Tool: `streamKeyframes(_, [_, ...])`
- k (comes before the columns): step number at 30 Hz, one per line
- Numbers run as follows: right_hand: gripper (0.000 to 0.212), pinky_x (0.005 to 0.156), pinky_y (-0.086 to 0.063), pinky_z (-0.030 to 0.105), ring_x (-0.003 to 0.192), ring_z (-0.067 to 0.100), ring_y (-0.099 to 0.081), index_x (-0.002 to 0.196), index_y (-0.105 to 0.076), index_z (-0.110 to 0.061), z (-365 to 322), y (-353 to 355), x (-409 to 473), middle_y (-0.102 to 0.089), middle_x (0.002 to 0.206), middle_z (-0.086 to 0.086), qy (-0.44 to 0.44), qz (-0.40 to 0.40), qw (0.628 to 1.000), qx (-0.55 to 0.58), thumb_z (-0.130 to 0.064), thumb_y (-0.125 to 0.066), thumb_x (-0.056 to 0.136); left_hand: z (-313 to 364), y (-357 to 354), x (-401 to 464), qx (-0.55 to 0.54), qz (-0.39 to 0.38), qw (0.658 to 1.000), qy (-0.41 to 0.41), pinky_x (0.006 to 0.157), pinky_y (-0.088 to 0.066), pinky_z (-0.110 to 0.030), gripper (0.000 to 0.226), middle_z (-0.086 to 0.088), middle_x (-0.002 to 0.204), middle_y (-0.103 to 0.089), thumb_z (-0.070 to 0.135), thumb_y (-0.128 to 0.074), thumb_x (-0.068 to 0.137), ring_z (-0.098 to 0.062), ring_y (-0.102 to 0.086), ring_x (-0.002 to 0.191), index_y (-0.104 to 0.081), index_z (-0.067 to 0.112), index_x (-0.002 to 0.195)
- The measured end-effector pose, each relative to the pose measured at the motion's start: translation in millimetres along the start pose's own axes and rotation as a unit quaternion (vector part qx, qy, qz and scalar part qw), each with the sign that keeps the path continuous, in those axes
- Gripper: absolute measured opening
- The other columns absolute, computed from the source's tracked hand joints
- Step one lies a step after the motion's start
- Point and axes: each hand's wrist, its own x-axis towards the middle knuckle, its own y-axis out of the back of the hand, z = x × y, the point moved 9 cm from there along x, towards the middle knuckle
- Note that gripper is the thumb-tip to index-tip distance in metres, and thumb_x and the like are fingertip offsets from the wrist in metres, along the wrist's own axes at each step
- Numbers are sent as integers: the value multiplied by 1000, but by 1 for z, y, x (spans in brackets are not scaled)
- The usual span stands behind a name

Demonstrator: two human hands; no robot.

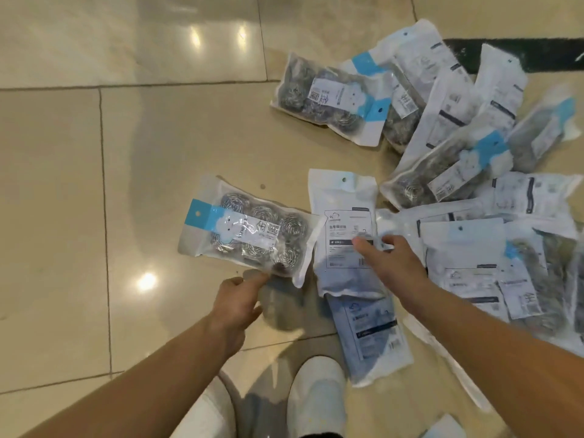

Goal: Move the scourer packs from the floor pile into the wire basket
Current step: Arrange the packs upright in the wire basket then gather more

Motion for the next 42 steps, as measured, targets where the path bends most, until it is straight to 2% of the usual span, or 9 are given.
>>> streamKeyframes(3, [106,110,-47,42,135,33,-56,156,-40,-13,-1,-14,28,-54,152,11,-21,8,1000,12,-70,-79,76,3,-21,22,-94,-17,995,7,46,-48,-22,33,-13,86,-73,28,-73,96,-20,-69,58,-72,-2,112])
streamKeyframes(5, [121,106,-54,48,122,31,-65,146,-50,-16,3,-22,44,-65,138,7,-40,15,998,37,-83,-84,50,7,-27,30,-171,3,985,19,43,-53,-21,24,-13,95,-76,22,-74,96,-20,-73,69,-71,2,110])
streamKeyframes(8, [128,95,-62,48,101,26,-75,122,-68,-22,26,-34,83,-78,112,0,-34,28,998,54,-95,-80,17,14,-34,41,-229,12,973,6,64,-54,-27,43,-7,113,-77,27,-82,89,-17,-71,95,-68,8,125])
streamKeyframes(13, [66,89,-62,40,96,26,-73,112,-71,-13,10,-36,53,-76,104,4,-54,3,995,86,-49,-98,63,22,-35,40,-257,15,966,-7,59,-61,-28,34,-9,117,-78,22,-77,94,-20,-75,95,-70,10,125])
streamKeyframes(25, [66,83,-61,38,96,24,-75,122,-69,-21,-11,61,-153,-78,110,1,-11,-16,996,86,-46,-93,65,37,69,-212,-64,-36,992,-106,98,-60,-47,43,-6,120,-79,12,-72,94,-27,-77,109,-63,19,136])
streamKeyframes(29, [52,77,-61,35,94,17,-75,121,-65,-21,-66,149,-277,-77,109,-3,32,-66,993,97,-29,-93,77,70,104,-344,59,-47,987,-139,94,-62,-49,56,-4,119,-79,26,-80,84,-28,-78,107,-60,22,137])
streamKeyframes(32, [69,88,-65,48,100,21,-79,127,-67,-22,-98,212,-369,-80,114,-1,47,-77,990,107,-42,-95,66,96,105,-448,81,-70,982,-155,98,-60,-51,50,-4,119,-79,22,-77,89,-26,-78,106,-60,21,136])
streamKeyframes(39, [49,87,-65,34,93,6,-78,124,-69,-21,-154,303,-526,-81,109,-4,103,-60,968,222,-12,-90,82,141,97,-635,100,-106,966,-213,104,-56,-55,36,-5,122,-78,16,-68,98,-29,-75,112,-62,19,134])
streamKeyframes(42, [49,92,-62,42,103,17,-79,127,-68,-22,-168,329,-566,-81,114,-3,127,-65,955,261,-13,-88,83,155,98,-692,107,-109,957,-247,102,-56,-56,35,-6,123,-78,18,-66,99,-30,-76,112,-62,20,134])
